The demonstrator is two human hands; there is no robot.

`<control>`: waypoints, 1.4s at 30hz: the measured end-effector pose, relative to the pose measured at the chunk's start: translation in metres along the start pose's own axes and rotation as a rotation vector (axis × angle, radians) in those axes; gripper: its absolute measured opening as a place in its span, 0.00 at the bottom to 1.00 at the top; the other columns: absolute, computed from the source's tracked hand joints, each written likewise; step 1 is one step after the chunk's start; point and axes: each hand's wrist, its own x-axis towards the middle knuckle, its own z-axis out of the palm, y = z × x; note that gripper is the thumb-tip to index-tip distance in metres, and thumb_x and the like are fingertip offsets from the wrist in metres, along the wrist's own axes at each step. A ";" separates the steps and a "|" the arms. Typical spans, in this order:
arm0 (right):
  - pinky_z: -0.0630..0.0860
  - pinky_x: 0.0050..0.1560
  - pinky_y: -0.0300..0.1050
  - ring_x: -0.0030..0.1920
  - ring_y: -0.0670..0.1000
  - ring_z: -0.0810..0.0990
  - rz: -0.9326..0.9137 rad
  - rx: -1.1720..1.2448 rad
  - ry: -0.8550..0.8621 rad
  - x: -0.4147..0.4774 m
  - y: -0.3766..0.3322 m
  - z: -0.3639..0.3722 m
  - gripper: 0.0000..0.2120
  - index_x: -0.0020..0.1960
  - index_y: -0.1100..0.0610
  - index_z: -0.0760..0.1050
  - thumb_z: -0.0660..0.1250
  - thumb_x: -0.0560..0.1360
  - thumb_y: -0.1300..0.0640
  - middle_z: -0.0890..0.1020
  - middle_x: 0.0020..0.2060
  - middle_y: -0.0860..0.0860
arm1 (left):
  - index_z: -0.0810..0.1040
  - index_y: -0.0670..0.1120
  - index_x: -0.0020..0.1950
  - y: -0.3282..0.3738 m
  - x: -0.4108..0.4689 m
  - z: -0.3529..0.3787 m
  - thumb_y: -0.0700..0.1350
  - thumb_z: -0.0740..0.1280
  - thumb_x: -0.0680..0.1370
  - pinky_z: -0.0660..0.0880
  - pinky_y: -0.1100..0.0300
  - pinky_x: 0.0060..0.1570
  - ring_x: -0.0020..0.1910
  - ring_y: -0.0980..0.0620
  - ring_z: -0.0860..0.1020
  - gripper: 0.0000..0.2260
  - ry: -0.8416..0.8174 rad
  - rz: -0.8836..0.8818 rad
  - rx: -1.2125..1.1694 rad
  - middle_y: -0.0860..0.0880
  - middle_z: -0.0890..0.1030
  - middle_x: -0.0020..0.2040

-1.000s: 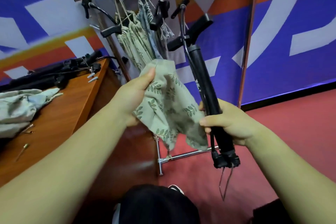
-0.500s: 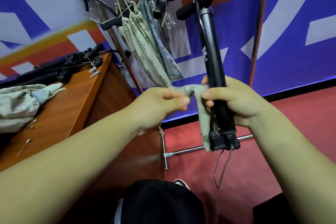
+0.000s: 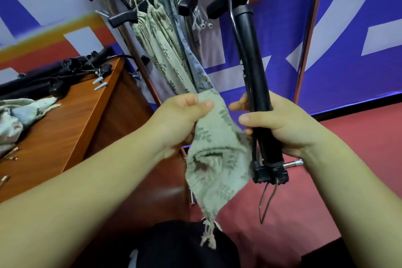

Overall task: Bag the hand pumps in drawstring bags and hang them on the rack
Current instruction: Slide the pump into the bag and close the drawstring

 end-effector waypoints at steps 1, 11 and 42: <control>0.78 0.34 0.41 0.30 0.49 0.79 -0.007 -0.019 0.003 0.000 0.001 0.000 0.15 0.51 0.59 0.75 0.74 0.67 0.69 0.83 0.50 0.55 | 0.84 0.45 0.44 -0.001 0.004 -0.003 0.46 0.70 0.79 0.61 0.55 0.34 0.42 0.40 0.70 0.07 0.059 0.005 -0.029 0.35 0.78 0.44; 0.77 0.34 0.41 0.30 0.49 0.78 -0.015 -0.073 -0.062 0.001 0.007 0.024 0.13 0.48 0.61 0.74 0.74 0.70 0.71 0.82 0.43 0.57 | 0.77 0.46 0.42 -0.002 0.009 -0.003 0.44 0.64 0.84 0.58 0.69 0.18 0.17 0.57 0.66 0.11 0.274 0.004 -0.131 0.50 0.76 0.24; 0.77 0.36 0.46 0.33 0.52 0.78 -0.045 -0.135 0.003 0.001 0.009 0.007 0.13 0.47 0.58 0.74 0.75 0.70 0.68 0.80 0.36 0.54 | 0.84 0.44 0.50 -0.018 0.001 0.010 0.48 0.70 0.79 0.55 0.68 0.19 0.21 0.58 0.59 0.08 -0.061 -0.129 -0.007 0.49 0.74 0.32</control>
